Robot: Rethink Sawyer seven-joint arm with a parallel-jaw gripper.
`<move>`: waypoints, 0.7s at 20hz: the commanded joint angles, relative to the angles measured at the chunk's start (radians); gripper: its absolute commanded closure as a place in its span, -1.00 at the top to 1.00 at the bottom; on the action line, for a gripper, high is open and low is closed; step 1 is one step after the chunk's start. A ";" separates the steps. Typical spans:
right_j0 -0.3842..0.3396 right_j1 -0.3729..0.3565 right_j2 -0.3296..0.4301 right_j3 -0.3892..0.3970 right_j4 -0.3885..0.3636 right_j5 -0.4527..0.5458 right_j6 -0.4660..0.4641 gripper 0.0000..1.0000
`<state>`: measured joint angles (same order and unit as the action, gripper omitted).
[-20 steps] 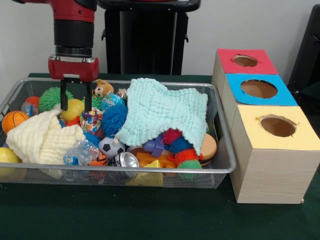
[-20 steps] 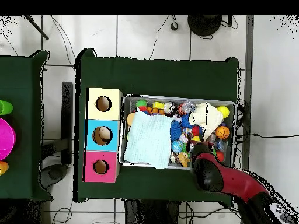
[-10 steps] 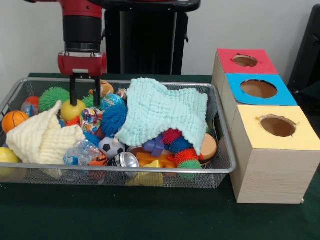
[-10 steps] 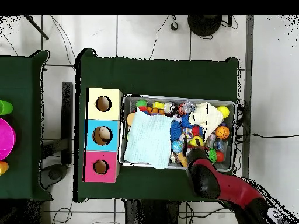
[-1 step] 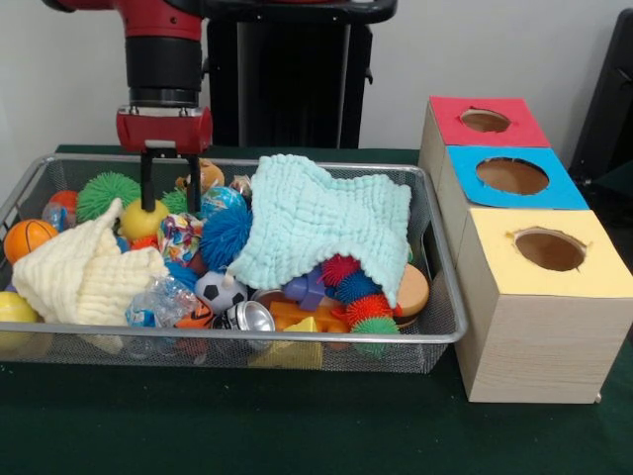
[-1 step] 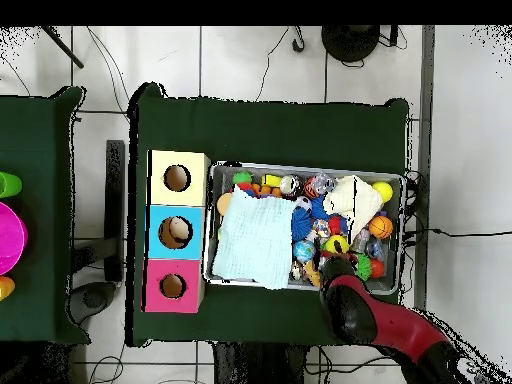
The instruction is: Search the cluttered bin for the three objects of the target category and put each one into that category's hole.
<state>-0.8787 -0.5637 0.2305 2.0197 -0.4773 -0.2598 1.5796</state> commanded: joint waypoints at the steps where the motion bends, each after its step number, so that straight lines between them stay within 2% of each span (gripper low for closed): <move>1: -0.012 0.078 0.093 -0.064 0.028 -0.084 0.233 1.00; 3: -0.013 0.085 0.097 -0.066 0.028 -0.096 0.235 1.00; 10: -0.024 0.039 0.124 -0.021 0.039 -0.133 0.258 1.00; 14: -0.020 0.051 0.127 -0.032 0.042 -0.150 0.259 1.00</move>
<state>-0.8847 -0.5310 0.2598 2.0198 -0.4771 -0.3309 1.5798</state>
